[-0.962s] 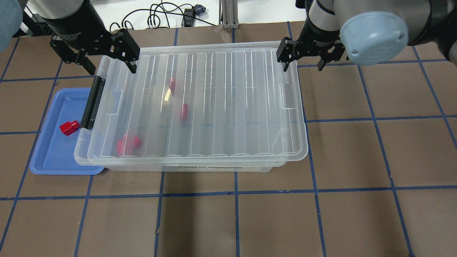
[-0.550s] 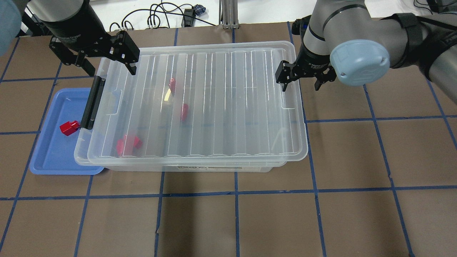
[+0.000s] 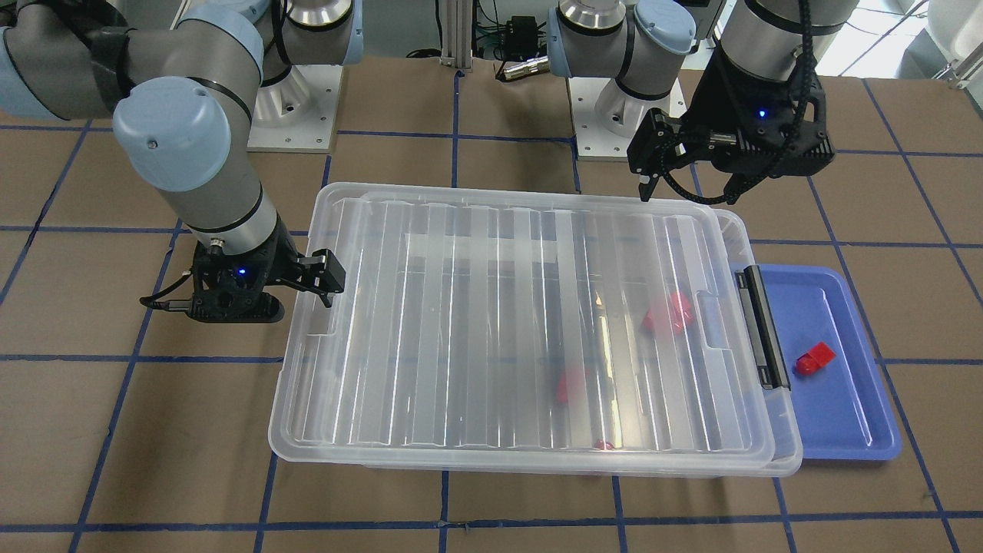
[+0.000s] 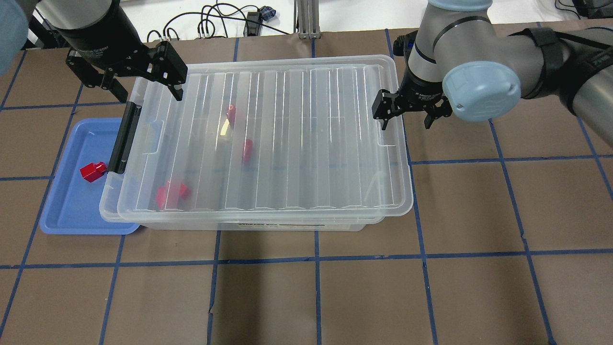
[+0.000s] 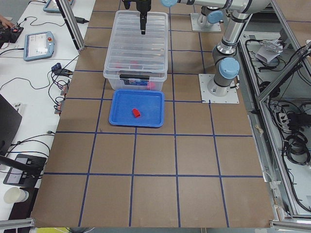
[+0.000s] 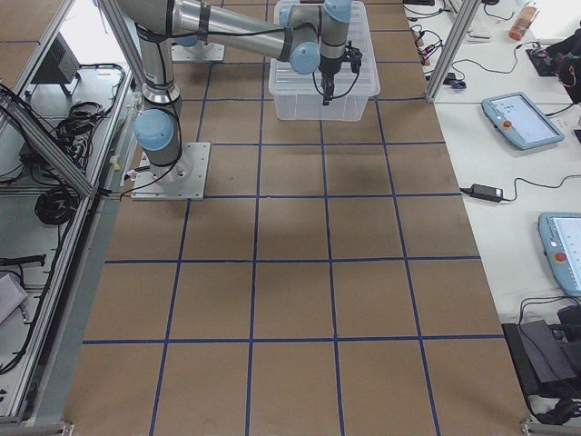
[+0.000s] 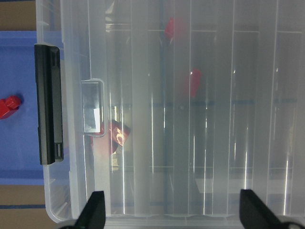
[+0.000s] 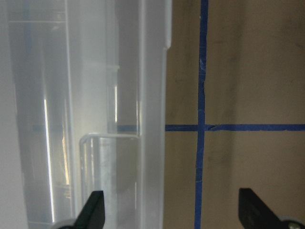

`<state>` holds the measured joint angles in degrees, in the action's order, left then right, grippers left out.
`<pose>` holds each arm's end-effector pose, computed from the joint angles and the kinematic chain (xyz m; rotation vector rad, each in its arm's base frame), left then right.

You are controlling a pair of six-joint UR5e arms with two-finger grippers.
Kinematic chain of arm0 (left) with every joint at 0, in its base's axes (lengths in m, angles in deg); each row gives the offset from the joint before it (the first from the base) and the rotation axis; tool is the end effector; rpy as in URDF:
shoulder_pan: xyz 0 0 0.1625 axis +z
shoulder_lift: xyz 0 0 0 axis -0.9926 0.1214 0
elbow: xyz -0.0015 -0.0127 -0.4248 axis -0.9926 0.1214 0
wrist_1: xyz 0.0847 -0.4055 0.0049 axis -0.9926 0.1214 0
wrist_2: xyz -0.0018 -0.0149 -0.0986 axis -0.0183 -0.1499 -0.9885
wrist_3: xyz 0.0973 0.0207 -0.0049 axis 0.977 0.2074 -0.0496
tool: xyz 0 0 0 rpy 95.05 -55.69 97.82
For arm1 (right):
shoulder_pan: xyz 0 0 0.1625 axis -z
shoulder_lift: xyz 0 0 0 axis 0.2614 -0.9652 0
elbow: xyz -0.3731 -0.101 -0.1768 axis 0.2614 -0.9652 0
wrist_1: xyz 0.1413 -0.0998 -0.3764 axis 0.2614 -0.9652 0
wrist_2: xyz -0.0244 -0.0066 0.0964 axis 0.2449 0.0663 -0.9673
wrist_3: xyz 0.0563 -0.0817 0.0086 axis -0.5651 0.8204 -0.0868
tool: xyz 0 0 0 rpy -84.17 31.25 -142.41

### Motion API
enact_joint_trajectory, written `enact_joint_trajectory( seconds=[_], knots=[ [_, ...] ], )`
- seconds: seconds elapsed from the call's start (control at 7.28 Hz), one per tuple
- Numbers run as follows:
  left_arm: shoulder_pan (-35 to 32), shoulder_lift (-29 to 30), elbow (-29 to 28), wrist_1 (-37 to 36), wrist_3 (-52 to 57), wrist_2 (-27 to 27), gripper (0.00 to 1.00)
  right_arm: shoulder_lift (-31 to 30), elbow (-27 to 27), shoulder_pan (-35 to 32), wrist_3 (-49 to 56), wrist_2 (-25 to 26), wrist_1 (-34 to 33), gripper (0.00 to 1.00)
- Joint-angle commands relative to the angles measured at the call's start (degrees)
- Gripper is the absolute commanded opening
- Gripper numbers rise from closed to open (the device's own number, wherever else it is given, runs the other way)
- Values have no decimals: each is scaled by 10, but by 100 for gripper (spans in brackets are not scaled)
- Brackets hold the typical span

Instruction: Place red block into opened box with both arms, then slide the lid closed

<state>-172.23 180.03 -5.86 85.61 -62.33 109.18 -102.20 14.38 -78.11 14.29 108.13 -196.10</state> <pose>-0.1263 -0.5078 0.5254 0.0241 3.1404 -0.0424 0.1682 -0.5526 0.3523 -0.0001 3.1095 0.0239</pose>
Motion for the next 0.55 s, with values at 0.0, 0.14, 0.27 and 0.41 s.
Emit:
enact_joint_trajectory(
  seconds=[0.0, 0.14, 0.27, 0.41],
  knots=[
    [0, 0, 1, 0, 0, 1, 100, 0, 0, 4, 1, 48, -10, 100],
    [0, -1, 1, 0, 1, 2, 100, 1, 0, 8, 8, 59, -20, 100],
    [0, -5, 1, 2, 3, 4, 100, 1, 1, 20, 10, 60, -20, 100],
    [0, -4, 0, 2, 4, 3, 100, 0, 1, 43, 37, 59, -20, 100]
  ],
)
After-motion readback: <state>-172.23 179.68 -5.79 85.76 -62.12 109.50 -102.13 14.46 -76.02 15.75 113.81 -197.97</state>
